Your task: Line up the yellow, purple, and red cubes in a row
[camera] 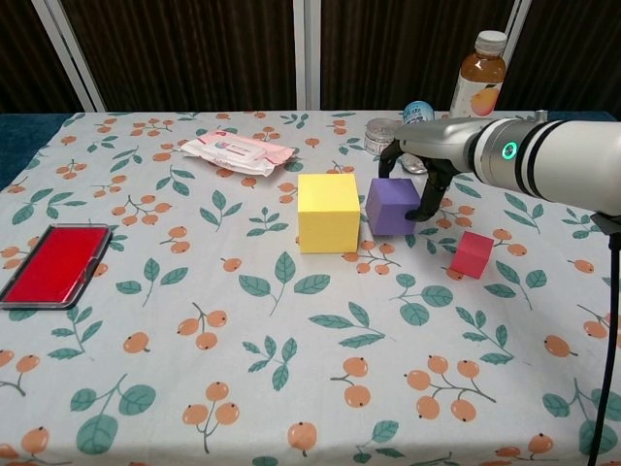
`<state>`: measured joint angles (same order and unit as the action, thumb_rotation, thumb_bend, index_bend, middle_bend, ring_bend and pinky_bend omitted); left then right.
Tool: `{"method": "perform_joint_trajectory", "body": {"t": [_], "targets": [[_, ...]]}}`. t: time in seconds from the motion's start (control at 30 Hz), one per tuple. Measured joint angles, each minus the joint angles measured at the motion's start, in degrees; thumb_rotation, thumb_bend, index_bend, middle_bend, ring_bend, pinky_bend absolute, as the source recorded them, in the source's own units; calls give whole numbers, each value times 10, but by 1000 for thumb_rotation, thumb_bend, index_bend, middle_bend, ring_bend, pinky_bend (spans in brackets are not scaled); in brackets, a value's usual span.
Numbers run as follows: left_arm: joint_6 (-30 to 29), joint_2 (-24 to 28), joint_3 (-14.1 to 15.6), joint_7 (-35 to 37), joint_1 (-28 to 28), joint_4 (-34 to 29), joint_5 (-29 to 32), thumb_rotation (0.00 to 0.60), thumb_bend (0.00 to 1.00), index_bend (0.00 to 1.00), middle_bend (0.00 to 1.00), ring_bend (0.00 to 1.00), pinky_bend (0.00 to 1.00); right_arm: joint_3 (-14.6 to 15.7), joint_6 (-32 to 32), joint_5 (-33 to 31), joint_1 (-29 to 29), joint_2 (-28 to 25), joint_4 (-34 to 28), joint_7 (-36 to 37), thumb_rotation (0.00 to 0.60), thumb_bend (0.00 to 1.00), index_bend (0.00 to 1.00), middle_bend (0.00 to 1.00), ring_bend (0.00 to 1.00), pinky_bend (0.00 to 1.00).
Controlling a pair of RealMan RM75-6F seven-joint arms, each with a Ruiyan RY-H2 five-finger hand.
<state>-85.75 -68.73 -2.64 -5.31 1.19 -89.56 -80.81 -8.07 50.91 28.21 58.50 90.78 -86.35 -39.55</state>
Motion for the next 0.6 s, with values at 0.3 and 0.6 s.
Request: {"method": "perform_joint_trajectory", "body": {"t": [0.3, 0.6], "targets": [[-2, -2, 2, 6, -3, 5, 0, 600, 138, 165, 192, 141, 156, 5, 9, -13, 12, 16, 10, -14, 600, 294, 421, 156, 0, 0], [-3, -3, 2, 10, -5, 8, -1, 600, 138, 166, 192, 141, 156, 5, 11, -19, 18, 25, 18, -17, 600, 292, 407, 151, 0, 0]]}}
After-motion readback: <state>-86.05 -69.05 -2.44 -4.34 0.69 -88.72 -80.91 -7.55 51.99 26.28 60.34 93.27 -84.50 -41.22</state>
